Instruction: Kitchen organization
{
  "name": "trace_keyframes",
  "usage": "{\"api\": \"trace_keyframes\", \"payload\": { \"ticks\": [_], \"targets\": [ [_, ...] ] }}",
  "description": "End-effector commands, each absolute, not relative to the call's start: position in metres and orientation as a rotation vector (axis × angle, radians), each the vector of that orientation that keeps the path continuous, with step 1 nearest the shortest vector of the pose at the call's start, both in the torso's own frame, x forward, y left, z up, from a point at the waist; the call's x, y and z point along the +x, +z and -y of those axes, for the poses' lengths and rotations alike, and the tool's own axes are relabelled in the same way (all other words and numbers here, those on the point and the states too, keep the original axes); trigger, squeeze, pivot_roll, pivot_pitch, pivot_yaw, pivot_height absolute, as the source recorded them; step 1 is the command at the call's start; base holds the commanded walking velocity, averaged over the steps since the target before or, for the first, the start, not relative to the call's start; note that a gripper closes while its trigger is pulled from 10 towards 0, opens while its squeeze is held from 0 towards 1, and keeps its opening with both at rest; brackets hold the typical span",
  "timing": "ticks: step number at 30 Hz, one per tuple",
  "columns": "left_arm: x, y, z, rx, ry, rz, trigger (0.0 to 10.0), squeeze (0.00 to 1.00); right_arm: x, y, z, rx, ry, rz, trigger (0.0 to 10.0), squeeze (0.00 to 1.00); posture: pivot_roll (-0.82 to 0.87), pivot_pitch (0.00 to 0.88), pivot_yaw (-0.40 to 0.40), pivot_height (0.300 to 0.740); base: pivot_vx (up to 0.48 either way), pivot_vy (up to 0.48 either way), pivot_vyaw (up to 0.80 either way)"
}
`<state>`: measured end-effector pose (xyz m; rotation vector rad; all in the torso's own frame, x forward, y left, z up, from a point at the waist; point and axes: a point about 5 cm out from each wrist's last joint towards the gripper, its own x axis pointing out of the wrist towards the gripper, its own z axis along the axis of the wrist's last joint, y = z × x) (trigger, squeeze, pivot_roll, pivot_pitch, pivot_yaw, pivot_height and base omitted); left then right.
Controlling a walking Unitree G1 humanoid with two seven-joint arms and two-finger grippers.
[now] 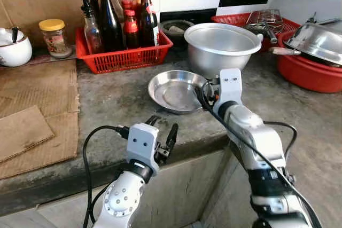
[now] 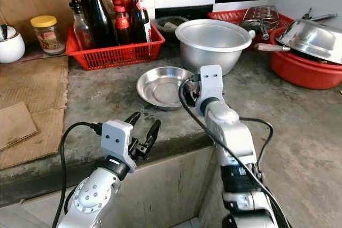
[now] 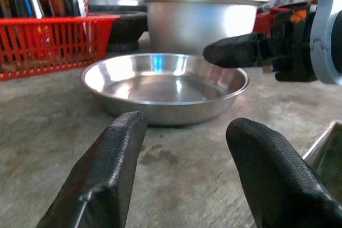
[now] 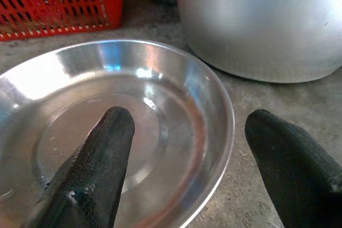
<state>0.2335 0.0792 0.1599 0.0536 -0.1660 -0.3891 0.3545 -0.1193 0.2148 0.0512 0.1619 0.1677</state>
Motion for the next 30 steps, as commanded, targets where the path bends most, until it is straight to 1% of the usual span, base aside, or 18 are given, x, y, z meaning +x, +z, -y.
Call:
{"api": "trace_keyframes", "payload": {
  "ticks": [1, 13, 19, 23, 28, 29, 30],
  "targets": [
    [0.231, 0.164, -0.078, 0.057, -0.385, 0.177, 10.0, 0.00, 0.359, 0.213, 0.120, 0.056, 0.163, -0.214, 10.0, 0.00, 0.19, 0.097, -0.082, 0.740, 0.000, 0.000, 0.00],
    [0.230, 0.164, -0.077, 0.056, -0.377, 0.178, 10.0, 0.00, 0.365, 0.204, 0.119, 0.053, 0.124, -0.312, 10.0, 0.00, 0.20, 0.097, -0.096, 0.740, 0.000, 0.000, 0.00],
    [0.230, 0.164, -0.077, 0.055, -0.376, 0.179, 10.0, 0.00, 0.367, 0.202, 0.117, 0.129, 0.129, -0.382, 10.0, 0.00, 0.20, 0.094, -0.100, 0.740, 0.000, 0.000, 0.00],
    [0.230, 0.164, -0.076, 0.053, -0.377, 0.182, 10.0, 0.00, 0.369, 0.199, 0.115, 0.222, 0.122, -0.467, 10.0, 0.00, 0.19, 0.087, -0.101, 0.740, 0.000, 0.000, 0.00],
    [0.230, 0.164, -0.075, 0.052, -0.377, 0.183, 10.0, 0.00, 0.370, 0.200, 0.113, 0.222, 0.133, -0.486, 10.0, 0.00, 0.19, 0.084, -0.099, 0.740, 0.000, 0.000, 0.00],
    [0.231, 0.164, -0.075, 0.052, -0.378, 0.184, 10.0, 0.00, 0.370, 0.201, 0.112, 0.219, 0.141, -0.483, 4.7, 0.00, 0.19, 0.082, -0.103, 0.740, 0.000, 0.000, 0.00],
    [0.231, 0.164, -0.075, 0.053, -0.378, 0.184, 10.0, 0.00, 0.370, 0.201, 0.111, 0.218, 0.145, -0.483, 4.7, 0.00, 0.19, 0.082, -0.103, 0.740, 0.000, 0.000, 0.00]
  ]
}}
